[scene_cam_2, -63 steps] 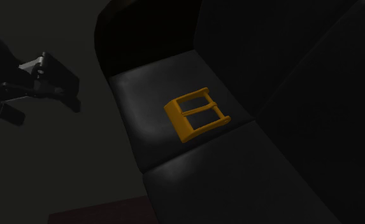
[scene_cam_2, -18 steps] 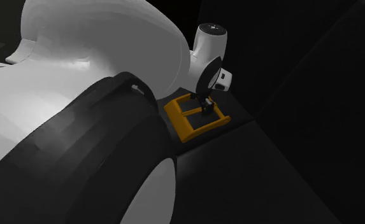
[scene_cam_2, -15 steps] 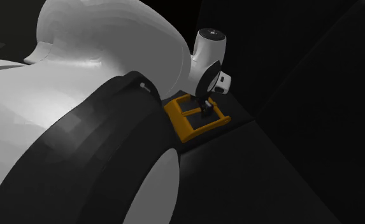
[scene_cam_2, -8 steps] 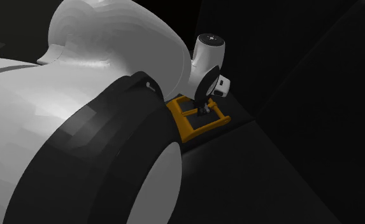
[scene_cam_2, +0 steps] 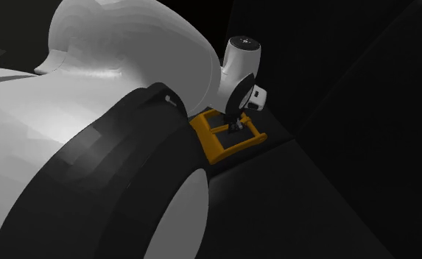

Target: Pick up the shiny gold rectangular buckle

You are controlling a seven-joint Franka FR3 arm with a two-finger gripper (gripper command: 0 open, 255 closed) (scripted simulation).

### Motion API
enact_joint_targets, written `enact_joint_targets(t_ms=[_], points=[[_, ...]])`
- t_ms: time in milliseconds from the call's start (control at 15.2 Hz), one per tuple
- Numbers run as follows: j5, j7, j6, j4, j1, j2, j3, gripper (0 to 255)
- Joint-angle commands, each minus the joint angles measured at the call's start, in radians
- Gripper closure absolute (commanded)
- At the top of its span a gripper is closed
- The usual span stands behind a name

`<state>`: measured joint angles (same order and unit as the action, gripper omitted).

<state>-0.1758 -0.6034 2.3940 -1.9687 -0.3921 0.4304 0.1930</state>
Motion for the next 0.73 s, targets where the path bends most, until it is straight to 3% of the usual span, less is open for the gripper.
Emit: enact_joint_targets(t_ms=[0,660], points=[[0.005,-0.005,-0.018,0.004,0.002,-0.015,0.003,255],[0.036,-0.028,-0.125,0.03,0.012,-0.098,0.017,255]])
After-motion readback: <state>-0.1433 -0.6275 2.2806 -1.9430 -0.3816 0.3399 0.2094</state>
